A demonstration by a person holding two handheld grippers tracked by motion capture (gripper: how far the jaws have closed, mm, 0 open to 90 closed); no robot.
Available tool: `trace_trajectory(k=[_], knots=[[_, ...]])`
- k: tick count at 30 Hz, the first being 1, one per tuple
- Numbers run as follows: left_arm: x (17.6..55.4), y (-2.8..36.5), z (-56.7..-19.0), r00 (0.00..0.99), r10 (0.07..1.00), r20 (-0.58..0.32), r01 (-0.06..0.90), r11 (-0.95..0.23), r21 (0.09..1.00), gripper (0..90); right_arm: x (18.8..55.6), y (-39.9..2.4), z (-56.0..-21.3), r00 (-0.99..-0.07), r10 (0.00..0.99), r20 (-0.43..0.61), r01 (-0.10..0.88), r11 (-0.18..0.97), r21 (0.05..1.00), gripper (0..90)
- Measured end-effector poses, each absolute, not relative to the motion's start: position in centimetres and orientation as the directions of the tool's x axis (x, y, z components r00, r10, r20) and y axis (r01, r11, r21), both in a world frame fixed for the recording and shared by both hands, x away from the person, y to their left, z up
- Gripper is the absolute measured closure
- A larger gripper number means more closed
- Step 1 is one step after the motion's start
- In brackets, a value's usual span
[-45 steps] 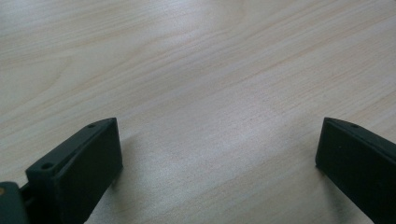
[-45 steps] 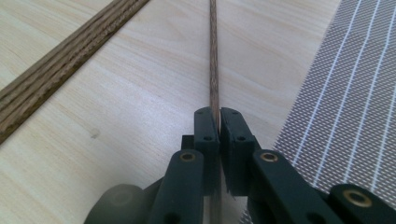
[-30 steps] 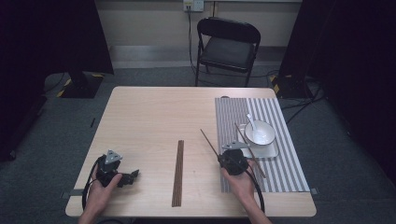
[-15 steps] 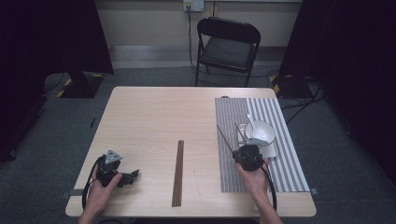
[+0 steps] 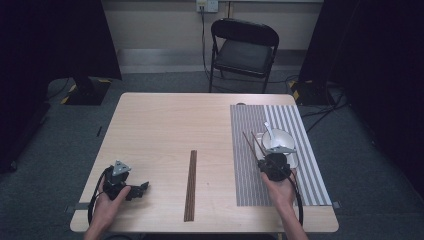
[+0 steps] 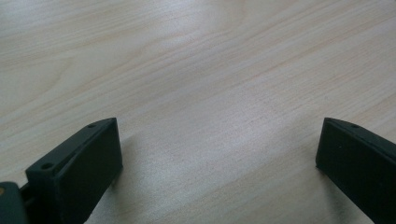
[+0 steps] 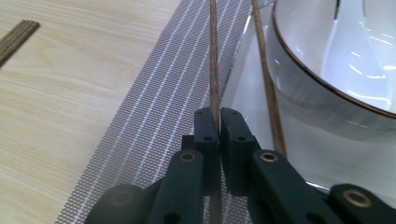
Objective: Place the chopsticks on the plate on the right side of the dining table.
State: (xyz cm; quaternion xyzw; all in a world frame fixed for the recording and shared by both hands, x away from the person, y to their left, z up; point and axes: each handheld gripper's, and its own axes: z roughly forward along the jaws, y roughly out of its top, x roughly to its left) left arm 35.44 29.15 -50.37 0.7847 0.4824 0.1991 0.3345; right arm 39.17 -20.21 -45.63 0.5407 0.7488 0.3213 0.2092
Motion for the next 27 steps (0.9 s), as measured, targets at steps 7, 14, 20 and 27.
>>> trace_trajectory(k=[7,14,20,27], knots=[[35.4,29.2,-50.4,0.455,0.890,-0.010,0.624,-0.311,0.717,0.0,39.5,-21.0,-46.1,-0.299,0.954,0.033,0.690,0.193,0.697,86.1],[35.4,29.1,-50.4,0.455,0.891,-0.010,0.624,-0.310,0.717,0.0,39.8,-21.4,-46.3,-0.288,0.957,0.031,0.690,0.185,0.699,86.0],[35.4,29.1,-50.4,0.455,0.891,-0.010,0.624,-0.310,0.717,0.0,40.0,-21.6,-46.6,-0.279,0.960,0.033,0.700,0.180,0.692,86.0],[35.4,29.1,-50.4,0.455,0.891,-0.010,0.624,-0.310,0.717,0.0,40.0,-21.6,-46.7,-0.279,0.960,0.026,0.698,0.184,0.692,86.0]])
